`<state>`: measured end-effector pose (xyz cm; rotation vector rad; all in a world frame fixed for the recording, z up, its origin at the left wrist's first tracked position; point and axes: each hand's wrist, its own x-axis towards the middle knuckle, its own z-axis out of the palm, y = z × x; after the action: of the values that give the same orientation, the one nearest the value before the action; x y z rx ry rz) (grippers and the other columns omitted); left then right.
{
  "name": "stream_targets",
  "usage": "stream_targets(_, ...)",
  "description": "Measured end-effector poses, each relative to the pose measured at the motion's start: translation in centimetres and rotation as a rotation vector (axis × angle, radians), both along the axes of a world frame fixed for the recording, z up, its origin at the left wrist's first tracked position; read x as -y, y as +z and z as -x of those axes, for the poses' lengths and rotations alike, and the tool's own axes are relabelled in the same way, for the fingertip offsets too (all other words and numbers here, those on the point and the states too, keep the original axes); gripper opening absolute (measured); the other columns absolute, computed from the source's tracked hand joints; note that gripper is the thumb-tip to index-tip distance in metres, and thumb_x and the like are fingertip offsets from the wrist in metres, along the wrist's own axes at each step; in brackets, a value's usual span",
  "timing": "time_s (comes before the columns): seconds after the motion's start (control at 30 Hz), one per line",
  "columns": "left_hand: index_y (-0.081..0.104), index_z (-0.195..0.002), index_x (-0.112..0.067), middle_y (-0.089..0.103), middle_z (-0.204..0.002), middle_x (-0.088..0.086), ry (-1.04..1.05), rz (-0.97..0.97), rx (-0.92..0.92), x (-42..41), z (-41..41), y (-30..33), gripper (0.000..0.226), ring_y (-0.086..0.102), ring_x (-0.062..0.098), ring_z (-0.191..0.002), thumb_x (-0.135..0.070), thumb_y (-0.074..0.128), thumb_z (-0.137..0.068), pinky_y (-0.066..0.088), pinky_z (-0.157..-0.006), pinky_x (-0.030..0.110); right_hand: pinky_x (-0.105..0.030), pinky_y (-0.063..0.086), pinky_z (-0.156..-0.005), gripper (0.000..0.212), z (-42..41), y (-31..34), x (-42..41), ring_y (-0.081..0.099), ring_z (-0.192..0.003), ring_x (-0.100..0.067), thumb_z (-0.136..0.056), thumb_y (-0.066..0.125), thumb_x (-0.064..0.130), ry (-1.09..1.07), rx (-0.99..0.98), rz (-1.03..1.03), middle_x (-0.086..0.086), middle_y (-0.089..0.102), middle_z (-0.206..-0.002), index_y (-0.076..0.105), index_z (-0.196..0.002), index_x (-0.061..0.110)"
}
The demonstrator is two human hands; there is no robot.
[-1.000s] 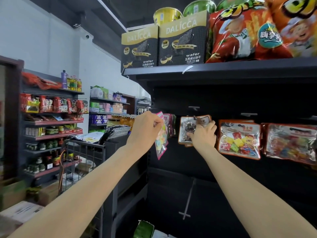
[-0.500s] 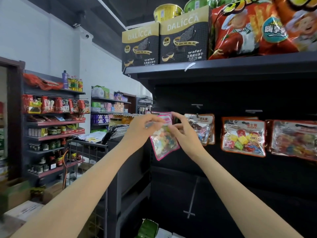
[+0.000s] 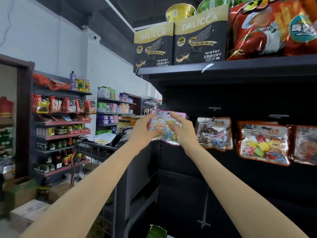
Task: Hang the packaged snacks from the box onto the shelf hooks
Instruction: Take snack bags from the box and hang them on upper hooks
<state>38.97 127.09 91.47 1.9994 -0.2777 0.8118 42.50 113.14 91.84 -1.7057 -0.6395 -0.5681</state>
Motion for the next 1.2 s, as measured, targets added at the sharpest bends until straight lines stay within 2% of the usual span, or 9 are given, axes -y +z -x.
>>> stream_targets(0.13,0.045,-0.136,-0.030,0.043,-0.142,0.004,0.030,0.010,-0.015,-0.9,-1.3,0.6,0.060,0.040,0.022,-0.130,-0.028,0.070,-0.082,0.034,-0.110,0.042,-0.018,0.038,-0.096,0.042,-1.0,0.7,-1.0,0.047,-0.124,-0.013,-0.098,0.049,0.011,-0.037,-0.020,0.046,-0.004,0.048,-0.142,0.047,-0.139,0.017)
stream_targets(0.23,0.046,-0.136,-0.028,0.037,-0.145,0.006,0.034,-0.031,-0.050,-1.2,-2.1,0.5,0.056,0.037,0.024,-0.133,-0.027,0.067,-0.085,0.029,-0.109,0.036,-0.006,0.036,-0.084,0.042,-1.7,0.8,-1.5,0.049,-0.115,-0.008,-0.098,0.049,0.011,-0.078,-0.024,0.080,-0.002,0.049,-0.141,0.047,-0.139,0.015)
stream_targets(0.47,0.040,-0.141,-0.029,0.028,-0.148,0.010,0.057,-0.036,-0.102,-1.6,-3.1,-0.1,0.056,0.036,0.029,-0.133,-0.033,0.061,-0.089,0.029,-0.109,0.037,-0.036,0.045,-0.093,0.042,-2.2,1.0,-2.2,0.056,-0.114,-0.033,-0.099,0.048,0.013,-0.108,-0.009,0.171,-0.010,0.061,-0.125,0.044,-0.140,0.017)
stream_targets(0.6,0.039,-0.142,-0.027,0.028,-0.150,0.007,0.050,-0.023,-0.095,-1.8,-3.6,-0.1,0.061,0.036,0.027,-0.134,-0.034,0.063,-0.087,0.028,-0.110,0.038,-0.033,0.035,-0.110,0.042,-3.2,1.2,-2.4,0.045,-0.130,-0.021,-0.099,0.048,0.014,-0.141,0.001,0.214,-0.007,0.049,-0.142,0.044,-0.141,0.012)
stream_targets(0.73,0.035,-0.144,-0.026,0.030,-0.149,0.009,0.048,-0.065,-0.172,-1.8,-5.6,-0.1,0.063,0.035,0.029,-0.135,-0.032,0.063,-0.087,0.028,-0.110,0.040,-0.033,0.036,-0.105,0.045,-5.5,0.6,-2.4,0.042,-0.131,-0.022,-0.097,0.051,0.019,-0.310,0.060,0.321,-0.008,0.044,-0.144,0.044,-0.141,0.020)
stream_targets(0.83,0.028,-0.147,-0.021,0.044,-0.142,0.011,0.078,-0.231,-0.236,-1.0,-7.7,0.1,0.069,0.035,0.031,-0.134,-0.025,0.064,-0.088,0.032,-0.110,0.045,-0.043,0.039,-0.102,0.059,-6.7,-0.2,-2.1,0.027,-0.134,-0.034,-0.094,0.056,0.031,-0.568,0.064,0.553,-0.020,0.023,-0.146,0.030,-0.147,0.031)
stream_targets(0.97,0.032,-0.145,-0.015,0.050,-0.136,0.013,0.121,-0.320,-0.245,-0.2,-10.3,0.2,0.062,0.045,0.030,-0.126,-0.012,0.058,-0.089,0.037,-0.106,0.038,-0.045,0.035,-0.106,0.080,-8.1,-1.5,-1.6,0.012,-0.140,-0.036,-0.087,0.064,0.037,-0.773,0.146,0.796,-0.018,0.000,-0.153,0.014,-0.150,0.033)
stream_targets(1.1,0.023,-0.149,-0.016,0.053,-0.132,0.014,0.189,-0.471,-0.230,0.3,-11.8,0.2,0.061,0.044,0.031,-0.125,-0.009,0.048,-0.094,0.038,-0.104,0.037,-0.042,0.030,-0.109,0.081,-8.9,-1.4,-2.0,0.015,-0.141,-0.034,-0.089,0.062,0.022,-0.815,0.199,0.870,-0.017,0.006,-0.154,0.010,-0.151,0.021)
stream_targets(1.2,0.035,-0.143,-0.021,0.045,-0.133,0.013,0.291,-0.522,-0.129,0.2,-11.8,-0.1,0.054,0.042,0.032,-0.125,-0.007,0.047,-0.092,0.041,-0.102,0.041,-0.040,0.030,-0.109,0.074,-8.3,-1.1,-2.4,0.023,-0.138,-0.032,-0.088,0.060,0.014,-0.819,0.257,0.898,-0.016,0.018,-0.150,0.017,-0.148,0.011)
